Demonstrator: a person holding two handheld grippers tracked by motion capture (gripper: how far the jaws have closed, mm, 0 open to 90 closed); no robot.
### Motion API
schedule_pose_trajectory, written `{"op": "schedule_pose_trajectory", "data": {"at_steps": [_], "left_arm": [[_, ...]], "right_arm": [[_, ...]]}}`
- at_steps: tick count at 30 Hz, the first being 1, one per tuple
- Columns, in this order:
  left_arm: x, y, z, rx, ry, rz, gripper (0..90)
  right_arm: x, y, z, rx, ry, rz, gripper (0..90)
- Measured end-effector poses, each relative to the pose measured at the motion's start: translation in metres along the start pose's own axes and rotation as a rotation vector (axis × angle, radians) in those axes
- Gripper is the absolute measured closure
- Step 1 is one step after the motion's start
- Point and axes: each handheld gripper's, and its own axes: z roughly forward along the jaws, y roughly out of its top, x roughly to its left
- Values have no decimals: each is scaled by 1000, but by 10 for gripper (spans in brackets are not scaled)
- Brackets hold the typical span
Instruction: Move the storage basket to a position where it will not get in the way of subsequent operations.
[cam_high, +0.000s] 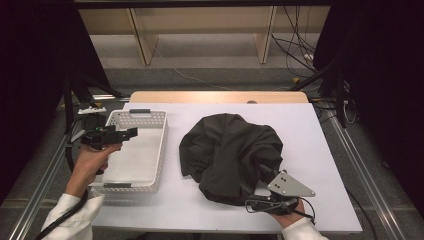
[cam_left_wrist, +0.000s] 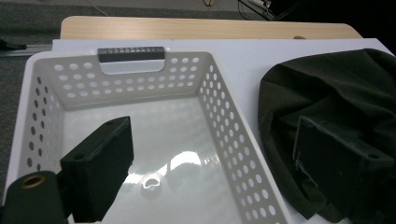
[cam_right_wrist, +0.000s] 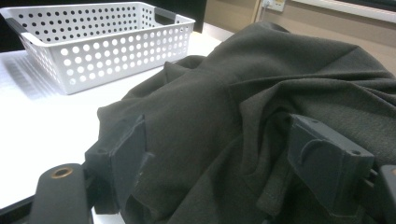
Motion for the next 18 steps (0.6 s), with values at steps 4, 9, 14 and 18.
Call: {"op": "schedule_pose_trajectory", "data": {"at_steps": [4, 9, 14, 18], "left_arm": [[-7, -2, 1, -3, -11, 13, 118], [-14, -3, 5, -1, -31, 22, 118], [-21, -6, 10, 12, -39, 33, 118], [-26, -9, 13, 3, -43, 43, 118]], "right_arm": [[1, 0, 1, 3, 5, -4, 214], [0, 0, 1, -1, 5, -1, 214], [1, 1, 1, 4, 7, -6, 214], [1, 0, 2, 2, 7, -3, 214]]}}
